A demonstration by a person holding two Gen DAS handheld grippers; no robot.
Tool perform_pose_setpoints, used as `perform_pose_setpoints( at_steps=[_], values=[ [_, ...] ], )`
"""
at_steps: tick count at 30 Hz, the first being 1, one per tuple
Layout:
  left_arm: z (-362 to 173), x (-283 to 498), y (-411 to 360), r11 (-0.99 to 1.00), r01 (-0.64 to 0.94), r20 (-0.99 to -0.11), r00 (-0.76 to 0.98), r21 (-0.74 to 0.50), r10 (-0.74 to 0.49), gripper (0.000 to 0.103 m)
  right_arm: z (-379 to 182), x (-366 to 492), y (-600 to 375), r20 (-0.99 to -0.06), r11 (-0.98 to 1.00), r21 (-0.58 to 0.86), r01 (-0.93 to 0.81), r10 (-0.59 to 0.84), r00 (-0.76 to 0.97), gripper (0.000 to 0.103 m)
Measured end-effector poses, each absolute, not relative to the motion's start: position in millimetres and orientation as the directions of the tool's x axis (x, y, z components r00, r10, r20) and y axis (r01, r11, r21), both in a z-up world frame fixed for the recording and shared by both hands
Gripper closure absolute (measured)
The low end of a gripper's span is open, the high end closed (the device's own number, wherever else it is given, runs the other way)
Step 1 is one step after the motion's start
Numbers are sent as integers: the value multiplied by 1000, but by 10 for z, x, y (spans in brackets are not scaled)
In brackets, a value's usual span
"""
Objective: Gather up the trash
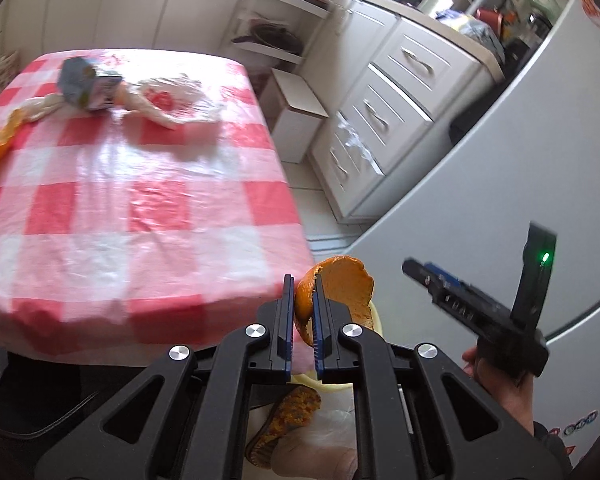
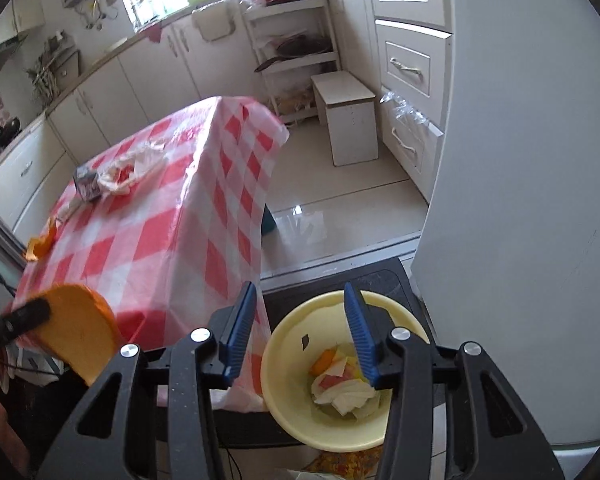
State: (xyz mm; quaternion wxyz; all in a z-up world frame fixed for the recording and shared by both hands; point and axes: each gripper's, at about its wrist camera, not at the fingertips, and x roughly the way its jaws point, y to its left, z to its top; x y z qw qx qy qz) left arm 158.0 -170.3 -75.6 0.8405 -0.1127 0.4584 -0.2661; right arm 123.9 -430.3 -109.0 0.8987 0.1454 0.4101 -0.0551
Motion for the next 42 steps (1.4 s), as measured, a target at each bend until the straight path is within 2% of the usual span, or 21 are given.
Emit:
perform_pose_setpoints(
  at_steps=[2,7,10,15,20,24,30,34,37,39,42],
  values=[
    [-798,1566,-1848,829,363,-719,421,-425,-553,96,-1037,1202,-4360,-733,939,257,228,35,679,56],
    [-959,1579,-2327,827,414,-757,375,-379,-535,96,-792,1033,-4545,-659,905,338,259,31,752,40],
    [-1114,1598,-2680,821,458,-794,328,-341,-513,95,-716,966,-4625,-636,891,355,283,9,771,36],
    [-1251,1658,-2983,804,486,-818,267,-342,-510,87,-614,858,-4765,-605,868,380,321,-29,795,29],
    [-1137,1682,-2845,801,478,-797,289,-359,-530,75,-690,849,-4823,-624,851,404,335,-11,781,29],
    [-1070,1754,-2602,814,438,-786,309,-383,-536,73,-741,869,-4789,-647,854,403,330,11,762,29],
    [-887,1734,-1975,843,376,-761,387,-386,-521,65,-879,984,-4459,-731,923,297,243,56,680,28],
    [-838,1664,-1462,874,317,-759,441,-369,-480,61,-1074,1069,-4037,-801,973,220,70,139,583,28],
    [-866,1609,-938,906,233,-767,482,-353,-423,58,-1332,1030,-3374,-869,967,96,-236,198,454,26],
    [-897,1611,-584,918,176,-772,498,-357,-395,57,-1691,847,-2771,-922,872,-53,-486,145,359,23],
    [-956,1646,-162,931,109,-768,536,-349,-351,57,-2399,581,-2148,-959,664,-216,-715,-8,283,23]
  ],
)
